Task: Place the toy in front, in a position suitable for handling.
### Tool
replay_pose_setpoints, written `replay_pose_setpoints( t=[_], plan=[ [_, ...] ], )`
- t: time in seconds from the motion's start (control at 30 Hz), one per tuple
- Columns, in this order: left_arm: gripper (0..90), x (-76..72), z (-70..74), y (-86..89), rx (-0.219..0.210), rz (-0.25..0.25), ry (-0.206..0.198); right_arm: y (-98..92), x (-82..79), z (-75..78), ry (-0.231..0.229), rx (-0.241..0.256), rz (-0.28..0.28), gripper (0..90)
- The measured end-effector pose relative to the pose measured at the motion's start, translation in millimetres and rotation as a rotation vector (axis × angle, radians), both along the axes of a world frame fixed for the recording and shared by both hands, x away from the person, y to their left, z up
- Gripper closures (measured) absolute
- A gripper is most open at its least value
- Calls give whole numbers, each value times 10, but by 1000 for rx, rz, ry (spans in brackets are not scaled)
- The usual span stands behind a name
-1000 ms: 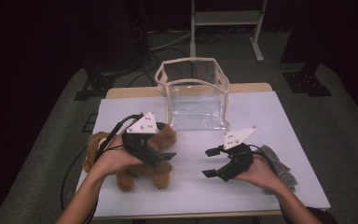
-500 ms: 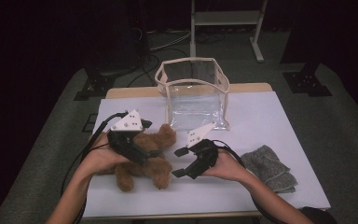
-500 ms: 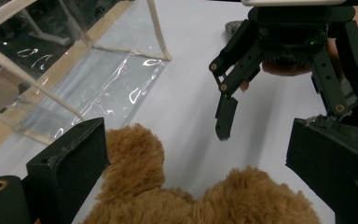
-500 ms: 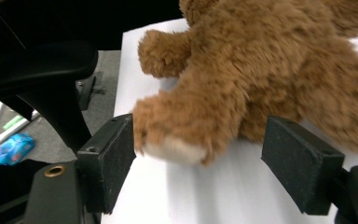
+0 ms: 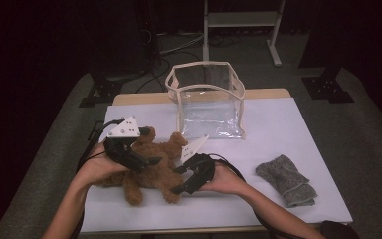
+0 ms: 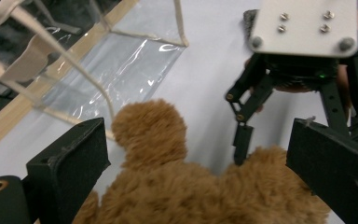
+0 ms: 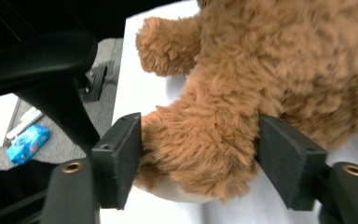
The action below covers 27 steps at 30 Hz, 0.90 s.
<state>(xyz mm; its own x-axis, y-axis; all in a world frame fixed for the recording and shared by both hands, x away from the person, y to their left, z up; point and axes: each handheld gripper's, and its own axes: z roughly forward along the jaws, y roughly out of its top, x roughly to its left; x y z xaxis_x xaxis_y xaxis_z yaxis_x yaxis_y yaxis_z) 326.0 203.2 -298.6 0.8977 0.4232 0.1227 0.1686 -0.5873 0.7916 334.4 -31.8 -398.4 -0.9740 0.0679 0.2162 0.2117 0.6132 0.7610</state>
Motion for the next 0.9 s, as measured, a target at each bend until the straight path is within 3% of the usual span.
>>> replay_pose_setpoints(
  t=[0.3,0.53,0.9],
  plan=[
    [49,99,-120,171,32,38,27,60,-110,-177,-39,-78,17,510],
    [89,205,-188,254,70,55,40,56,-159,-221,-49,-88,28,606],
    [239,412,-270,356,113,80,60,59,-176,-251,-47,-86,35,634]
  ],
)
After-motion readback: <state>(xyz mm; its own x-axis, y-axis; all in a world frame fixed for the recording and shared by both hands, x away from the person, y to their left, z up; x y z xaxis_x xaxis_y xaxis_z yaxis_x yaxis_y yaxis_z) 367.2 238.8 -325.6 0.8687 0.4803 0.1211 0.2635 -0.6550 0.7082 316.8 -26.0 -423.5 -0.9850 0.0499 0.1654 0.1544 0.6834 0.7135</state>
